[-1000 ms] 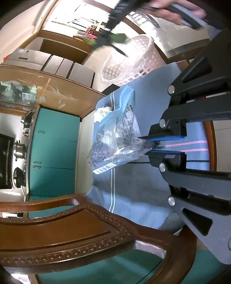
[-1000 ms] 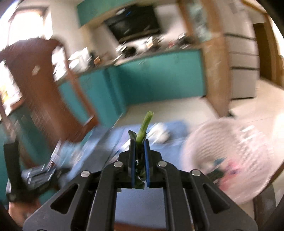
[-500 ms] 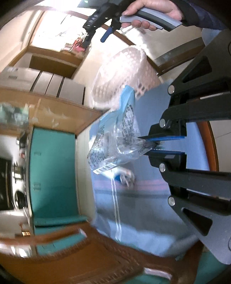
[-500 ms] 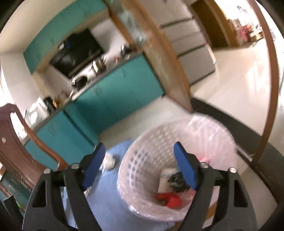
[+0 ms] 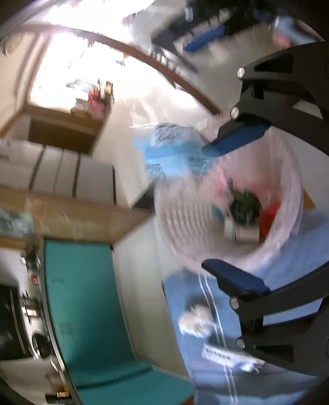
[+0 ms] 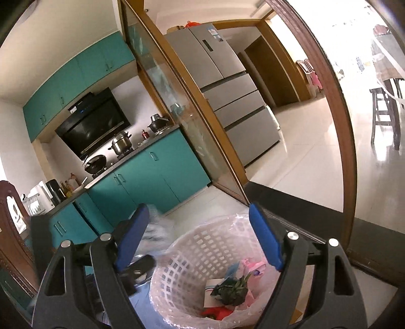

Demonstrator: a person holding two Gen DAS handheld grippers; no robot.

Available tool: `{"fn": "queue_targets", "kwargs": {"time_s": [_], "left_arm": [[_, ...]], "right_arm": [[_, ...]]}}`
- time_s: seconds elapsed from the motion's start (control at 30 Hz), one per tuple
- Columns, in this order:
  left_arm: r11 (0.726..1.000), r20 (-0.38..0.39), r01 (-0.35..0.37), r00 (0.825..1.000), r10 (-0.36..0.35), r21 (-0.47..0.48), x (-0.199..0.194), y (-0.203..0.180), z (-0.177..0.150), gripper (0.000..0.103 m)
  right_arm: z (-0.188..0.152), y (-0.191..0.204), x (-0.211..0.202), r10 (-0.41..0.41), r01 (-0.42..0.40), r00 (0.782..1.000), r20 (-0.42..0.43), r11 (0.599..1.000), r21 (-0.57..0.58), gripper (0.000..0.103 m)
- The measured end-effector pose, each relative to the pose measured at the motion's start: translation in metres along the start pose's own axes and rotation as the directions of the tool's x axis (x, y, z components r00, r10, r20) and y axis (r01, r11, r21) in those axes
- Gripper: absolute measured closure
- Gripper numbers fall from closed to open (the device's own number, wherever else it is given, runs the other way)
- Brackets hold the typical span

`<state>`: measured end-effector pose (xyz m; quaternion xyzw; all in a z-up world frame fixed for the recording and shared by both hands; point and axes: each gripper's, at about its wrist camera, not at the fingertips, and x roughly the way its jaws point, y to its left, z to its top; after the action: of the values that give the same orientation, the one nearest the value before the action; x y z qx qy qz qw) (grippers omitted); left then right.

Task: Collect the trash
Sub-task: 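Carry the clear plastic bag over the wastebasket and open the left gripper, then move both open grippers back toward the medicine box and white tissue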

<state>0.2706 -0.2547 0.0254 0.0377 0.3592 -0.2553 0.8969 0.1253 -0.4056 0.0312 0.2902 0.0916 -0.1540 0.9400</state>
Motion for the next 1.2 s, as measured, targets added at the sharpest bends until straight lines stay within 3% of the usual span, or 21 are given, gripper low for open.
{"fn": "queue_targets", "kwargs": {"time_s": [0.17,0.37,0.43,0.57,0.67,0.77,0.87,1.2], "left_arm": [[0.996,-0.014,-0.060,0.998,0.059,-0.066,-0.022,0.049,-0.034,0.016],[0.976,0.066,-0.178,0.980,0.187,-0.127,-0.099,0.124,-0.084,0.010],[0.962,0.073,-0.226,0.968,0.239,-0.156,-0.117,0.145,-0.096,0.009],[0.938,0.069,-0.273,0.954,0.293,-0.215,-0.142,0.174,-0.120,0.008],[0.930,0.060,-0.271,0.954,0.295,-0.249,-0.146,0.182,-0.131,0.008],[0.934,0.044,-0.270,0.957,0.287,-0.235,-0.140,0.185,-0.135,0.008],[0.935,0.038,-0.272,0.957,0.288,-0.228,-0.137,0.186,-0.135,0.008],[0.941,0.033,-0.259,0.962,0.272,-0.219,-0.134,0.185,-0.139,0.008]], "right_arm": [[-0.004,0.010,0.007,0.027,-0.028,0.999,-0.046,0.999,-0.020,0.024],[-0.023,0.046,0.012,0.074,-0.089,0.989,-0.131,0.990,-0.112,0.024],[-0.035,0.068,0.014,0.095,-0.128,0.978,-0.185,0.977,-0.173,0.024],[-0.081,0.127,0.015,0.130,-0.246,0.930,-0.344,0.914,-0.321,0.024],[-0.114,0.159,0.008,0.134,-0.314,0.898,-0.418,0.861,-0.401,0.024],[-0.133,0.174,0.005,0.115,-0.327,0.890,-0.441,0.836,-0.441,0.024],[-0.143,0.177,0.008,0.100,-0.326,0.880,-0.465,0.839,-0.437,0.024],[-0.145,0.177,0.008,0.090,-0.313,0.884,-0.459,0.843,-0.438,0.024]]}}
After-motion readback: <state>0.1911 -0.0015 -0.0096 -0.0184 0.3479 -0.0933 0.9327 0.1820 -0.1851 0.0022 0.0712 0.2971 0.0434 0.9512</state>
